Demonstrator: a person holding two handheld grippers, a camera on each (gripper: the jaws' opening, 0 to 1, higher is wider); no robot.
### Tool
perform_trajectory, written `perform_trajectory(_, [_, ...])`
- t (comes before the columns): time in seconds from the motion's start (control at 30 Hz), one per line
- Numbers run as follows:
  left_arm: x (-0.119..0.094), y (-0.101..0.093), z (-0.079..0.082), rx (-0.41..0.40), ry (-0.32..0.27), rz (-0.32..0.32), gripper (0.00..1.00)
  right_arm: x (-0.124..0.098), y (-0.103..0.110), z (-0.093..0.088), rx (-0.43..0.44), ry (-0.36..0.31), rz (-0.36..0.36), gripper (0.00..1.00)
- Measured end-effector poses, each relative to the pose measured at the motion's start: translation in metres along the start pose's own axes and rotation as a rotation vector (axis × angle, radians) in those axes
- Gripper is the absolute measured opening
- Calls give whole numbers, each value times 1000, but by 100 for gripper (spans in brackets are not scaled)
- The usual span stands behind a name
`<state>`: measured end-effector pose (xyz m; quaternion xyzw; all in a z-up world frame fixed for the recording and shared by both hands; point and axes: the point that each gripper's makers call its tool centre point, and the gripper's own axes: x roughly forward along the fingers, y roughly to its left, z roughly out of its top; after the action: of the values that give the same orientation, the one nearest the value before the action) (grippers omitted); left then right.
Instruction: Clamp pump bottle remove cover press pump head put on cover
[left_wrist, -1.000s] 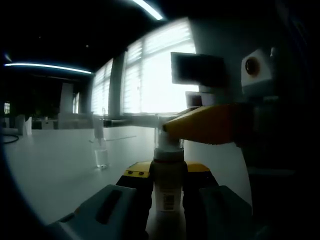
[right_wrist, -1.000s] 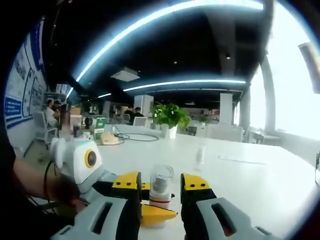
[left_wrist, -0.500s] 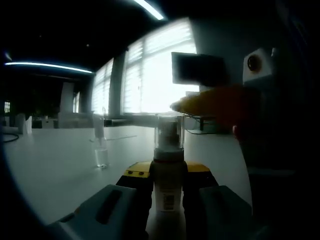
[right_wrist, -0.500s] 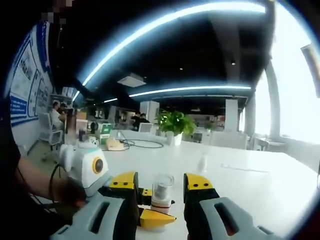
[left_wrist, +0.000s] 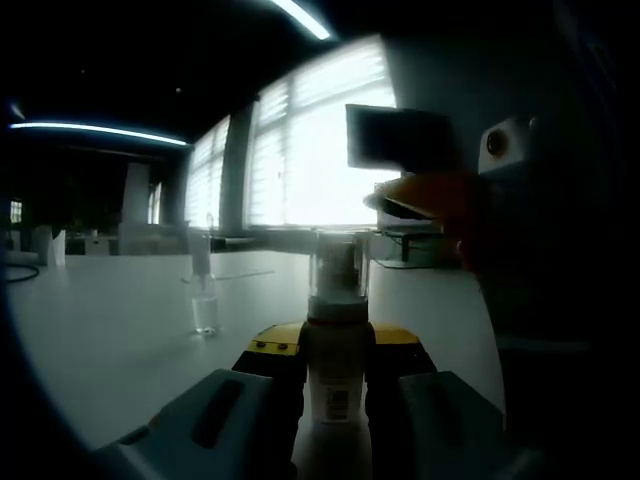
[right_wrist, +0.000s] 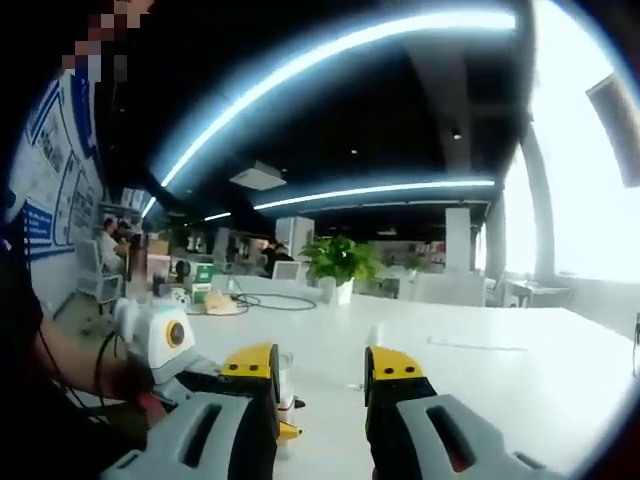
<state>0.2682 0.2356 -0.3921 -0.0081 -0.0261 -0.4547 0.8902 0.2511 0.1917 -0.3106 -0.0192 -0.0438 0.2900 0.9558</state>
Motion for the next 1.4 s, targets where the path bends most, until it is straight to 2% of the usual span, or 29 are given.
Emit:
perform_trajectory(0.27, [0, 2, -1, -2, 0, 3, 13, -9, -24, -3, -28, -16, -26, 27])
perform_trajectory(0.3, [0, 2, -1, -3, 0, 3, 13, -10, -34, -4, -92, -25, -59, 27])
perform_trajectory(0.37, [0, 2, 0, -3, 1, 3, 13, -10, -39, -8, -17, -31, -53, 26])
perform_trajectory(0.8, [0, 5, -1, -5, 3, 12, 13, -36, -70, -26, 0, -37, -64, 26])
perform_trajectory(0.9, [0, 5, -1, -5, 3, 13, 13, -41, -78, -34, -10, -29, -74, 26])
perform_trajectory(1.13, [-1, 6, -1, -5, 4, 17, 13, -49, -100, -52, 26, -16, -105, 26])
perform_trajectory(1.23, [0, 5, -1, -5, 5, 19, 13, -51, -105, -58, 30, -14, -107, 26])
perform_trajectory(1.4, [0, 5, -2, -6, 7, 19, 13, -52, -106, -74, 87, -3, -116, 26])
